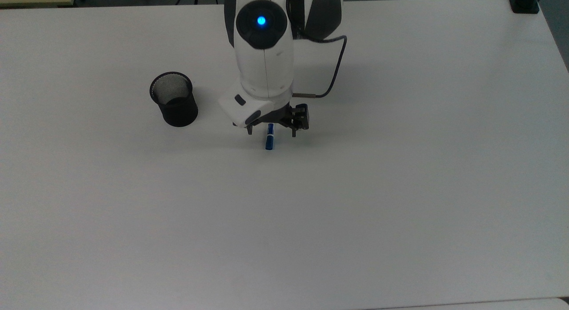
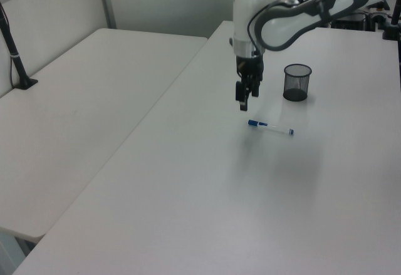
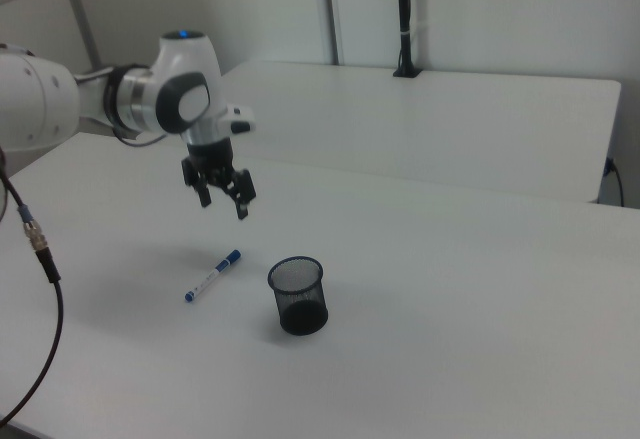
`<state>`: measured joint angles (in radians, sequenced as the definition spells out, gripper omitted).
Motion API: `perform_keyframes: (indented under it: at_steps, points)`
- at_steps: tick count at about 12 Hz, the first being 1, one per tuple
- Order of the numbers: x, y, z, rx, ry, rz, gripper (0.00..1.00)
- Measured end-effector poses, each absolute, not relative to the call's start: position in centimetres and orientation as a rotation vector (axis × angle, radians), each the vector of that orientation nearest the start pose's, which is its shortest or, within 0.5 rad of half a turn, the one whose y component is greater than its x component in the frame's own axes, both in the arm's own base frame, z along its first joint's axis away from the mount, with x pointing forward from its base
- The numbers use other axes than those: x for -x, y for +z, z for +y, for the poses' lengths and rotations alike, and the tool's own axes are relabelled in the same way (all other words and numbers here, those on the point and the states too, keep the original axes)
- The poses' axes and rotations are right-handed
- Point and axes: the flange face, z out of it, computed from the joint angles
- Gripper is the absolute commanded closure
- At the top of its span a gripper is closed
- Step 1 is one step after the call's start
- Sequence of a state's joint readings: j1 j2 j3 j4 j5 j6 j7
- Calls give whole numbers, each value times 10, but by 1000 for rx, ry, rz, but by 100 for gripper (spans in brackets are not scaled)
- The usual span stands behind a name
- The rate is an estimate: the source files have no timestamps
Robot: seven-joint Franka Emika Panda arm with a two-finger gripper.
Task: Remove the marker
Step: 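Open the gripper, release the marker, and raise the gripper away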
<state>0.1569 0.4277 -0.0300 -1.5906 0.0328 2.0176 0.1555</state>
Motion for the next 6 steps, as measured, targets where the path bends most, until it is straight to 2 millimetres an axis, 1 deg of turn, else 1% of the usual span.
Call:
perform_keyframes:
  at_steps: [1, 2, 3, 5, 6]
  points:
    - [-666, 421, 83, 3129, -42, 79, 0]
    - [-657, 461, 73, 3133, -80, 106, 0]
    - [-645, 498, 60, 3134, -106, 160, 0]
    - [-613, 565, 27, 3125, -144, 271, 0]
    - [-596, 593, 15, 3124, -154, 302, 0]
